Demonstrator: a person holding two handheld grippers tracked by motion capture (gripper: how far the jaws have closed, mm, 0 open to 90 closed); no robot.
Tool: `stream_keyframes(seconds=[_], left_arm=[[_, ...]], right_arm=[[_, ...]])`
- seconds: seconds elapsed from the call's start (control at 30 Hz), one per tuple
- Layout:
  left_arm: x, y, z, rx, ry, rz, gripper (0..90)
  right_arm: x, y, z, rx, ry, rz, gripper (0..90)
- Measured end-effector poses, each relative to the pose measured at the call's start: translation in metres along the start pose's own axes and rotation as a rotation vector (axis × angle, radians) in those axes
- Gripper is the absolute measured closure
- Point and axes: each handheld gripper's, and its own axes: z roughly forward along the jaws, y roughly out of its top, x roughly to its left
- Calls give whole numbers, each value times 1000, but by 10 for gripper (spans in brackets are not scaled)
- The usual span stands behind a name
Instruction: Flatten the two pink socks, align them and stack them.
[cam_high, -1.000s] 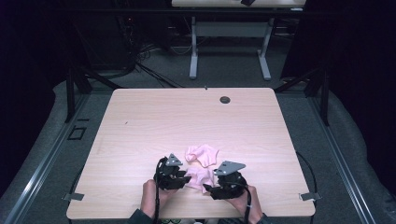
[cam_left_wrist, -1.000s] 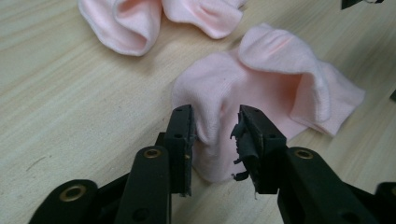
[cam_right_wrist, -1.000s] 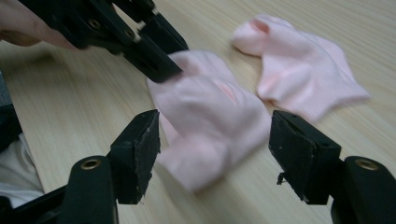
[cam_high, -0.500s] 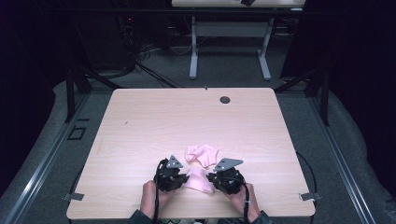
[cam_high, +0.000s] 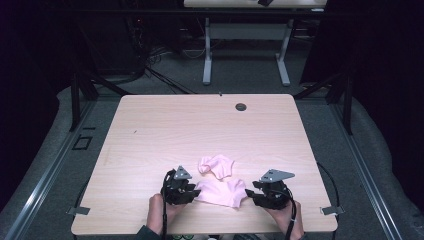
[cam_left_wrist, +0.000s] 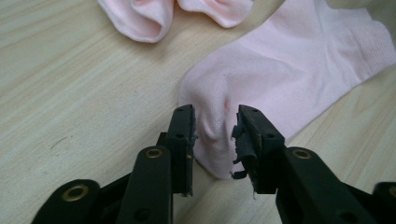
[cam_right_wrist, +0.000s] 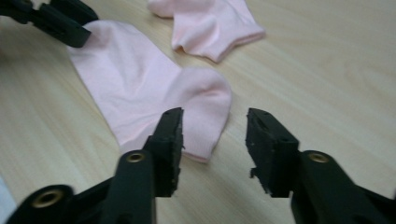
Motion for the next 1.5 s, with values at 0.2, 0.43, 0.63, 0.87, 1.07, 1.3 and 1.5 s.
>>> stream_keyframes(seconds=[0.2, 0.43, 0.63, 0.87, 1.07, 1.3, 1.5], left_arm=[[-3, -1, -7, -51, -38, 32, 368], [-10, -3, -7, -75, -27, 71, 222], [-14, -5, -5, -97, -19, 94, 226], [-31, -1, -3, -132, -36, 177, 264], [-58, 9, 10, -144, -29, 267, 329], [-66, 17, 19, -163, -66, 316, 735], [-66, 33, 20, -131, -110, 293, 882]], right_arm=[[17, 12, 7, 54, 111, -205, 480], [26, 2, 36, 166, 152, -277, 525], [23, -2, 35, 137, 117, -243, 798], [12, 10, 24, 75, 221, -71, 805], [11, 28, 11, 38, 254, 12, 799], [8, 25, 12, 32, 261, 31, 793], [4, 11, 14, 27, 201, 20, 676]])
